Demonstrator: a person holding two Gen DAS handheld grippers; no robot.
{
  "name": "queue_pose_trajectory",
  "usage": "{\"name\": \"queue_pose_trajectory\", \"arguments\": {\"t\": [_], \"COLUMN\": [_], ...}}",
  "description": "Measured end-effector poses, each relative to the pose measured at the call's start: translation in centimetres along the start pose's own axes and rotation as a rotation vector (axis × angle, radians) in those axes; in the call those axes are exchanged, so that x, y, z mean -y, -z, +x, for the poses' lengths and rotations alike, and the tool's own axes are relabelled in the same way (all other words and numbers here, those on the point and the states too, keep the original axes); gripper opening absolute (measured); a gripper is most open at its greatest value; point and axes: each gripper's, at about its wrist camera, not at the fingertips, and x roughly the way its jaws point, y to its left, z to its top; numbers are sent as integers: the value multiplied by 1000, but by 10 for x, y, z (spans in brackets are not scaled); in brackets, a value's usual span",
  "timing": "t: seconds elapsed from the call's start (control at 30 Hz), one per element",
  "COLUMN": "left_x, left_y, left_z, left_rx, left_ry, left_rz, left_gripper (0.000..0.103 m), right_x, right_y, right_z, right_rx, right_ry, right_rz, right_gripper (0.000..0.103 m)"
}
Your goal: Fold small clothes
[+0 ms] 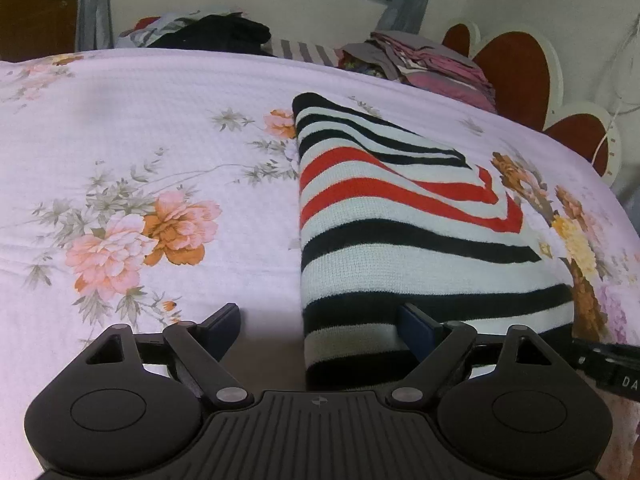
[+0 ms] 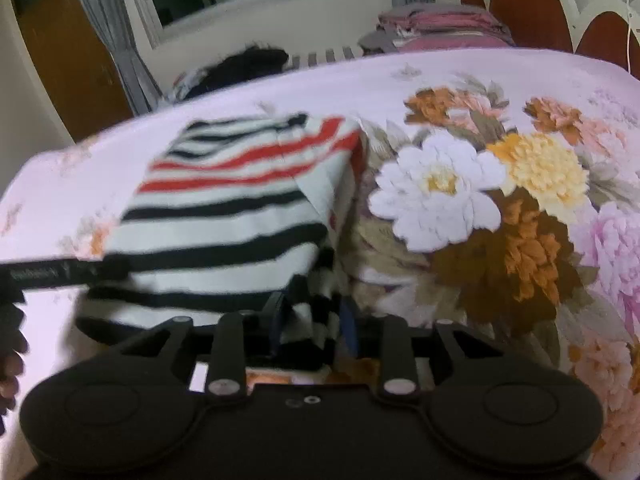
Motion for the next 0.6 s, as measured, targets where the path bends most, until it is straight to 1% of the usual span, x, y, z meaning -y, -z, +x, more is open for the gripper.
{"name": "queue_pose_trajectory", "arguments": {"t": [0.2,0.27,0.3,0.37,0.47,0.5,0.57,0.6], "left_x": [8,9,10,12,14,14,14,14], "left_y": [-1,-3,-4,-8,-15,-18,-25,-29], "left_z": [-5,-7,-9,-14,-21,-23,-22,-20], "left_rx": [-7,-11,-12,-4,14,18,23,24], "left_ry": [-35,-43,-44,-45,-28,-21,-10,-9], "left_rz": [14,8,4,-4,-17,-21,-26,-26], "left_gripper": [85,85,85,85,86,87,96,96], "right_x": [4,6,7,10,12,12,12,12], "right_y": [-6,-8,-9,-12,-19,-23,-31,-35], "right_z": [-14,-19,-21,-24,-25,-24,-20,-17], "right_rx": [37,48,53,59,71,73,72,67], "right_ry": [-27,-32,-38,-55,-72,-76,-90,-103], "right_rz": [13,14,21,34,44,47,57,62], "right_gripper": [36,41,42,51,57,58,64,65]}}
